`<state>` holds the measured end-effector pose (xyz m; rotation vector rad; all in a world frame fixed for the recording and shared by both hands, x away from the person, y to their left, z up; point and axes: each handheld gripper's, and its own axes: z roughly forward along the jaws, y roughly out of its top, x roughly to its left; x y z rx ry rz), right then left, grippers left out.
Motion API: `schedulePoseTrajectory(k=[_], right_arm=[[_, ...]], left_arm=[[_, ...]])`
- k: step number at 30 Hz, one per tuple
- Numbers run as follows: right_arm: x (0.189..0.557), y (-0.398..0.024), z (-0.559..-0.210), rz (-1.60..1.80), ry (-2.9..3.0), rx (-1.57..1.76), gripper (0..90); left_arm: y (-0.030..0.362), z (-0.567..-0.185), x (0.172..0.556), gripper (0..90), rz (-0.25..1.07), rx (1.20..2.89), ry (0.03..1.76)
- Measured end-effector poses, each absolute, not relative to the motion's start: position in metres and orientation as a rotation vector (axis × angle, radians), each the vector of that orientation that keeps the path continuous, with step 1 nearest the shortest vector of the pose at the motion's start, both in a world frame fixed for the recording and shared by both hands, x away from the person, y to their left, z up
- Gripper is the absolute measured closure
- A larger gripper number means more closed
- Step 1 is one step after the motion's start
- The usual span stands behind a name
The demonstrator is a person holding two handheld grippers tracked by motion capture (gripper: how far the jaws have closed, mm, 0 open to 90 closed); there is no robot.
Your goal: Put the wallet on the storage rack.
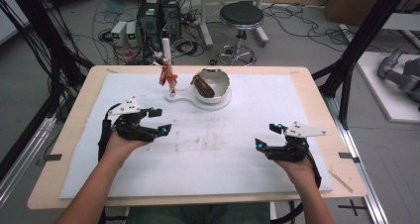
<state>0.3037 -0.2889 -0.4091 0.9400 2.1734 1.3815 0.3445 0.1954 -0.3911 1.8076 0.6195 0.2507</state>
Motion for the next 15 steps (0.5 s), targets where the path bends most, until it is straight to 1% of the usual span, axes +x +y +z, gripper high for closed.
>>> schedulePoseTrajectory(k=[15], right_arm=[[0.308, -0.287, -0.415, 1.387, 2.182, 0.946, 19.5]], left_arm=[[0.231, -0.405, 0.318, 23.1, 0.285, 1.758, 0.658]])
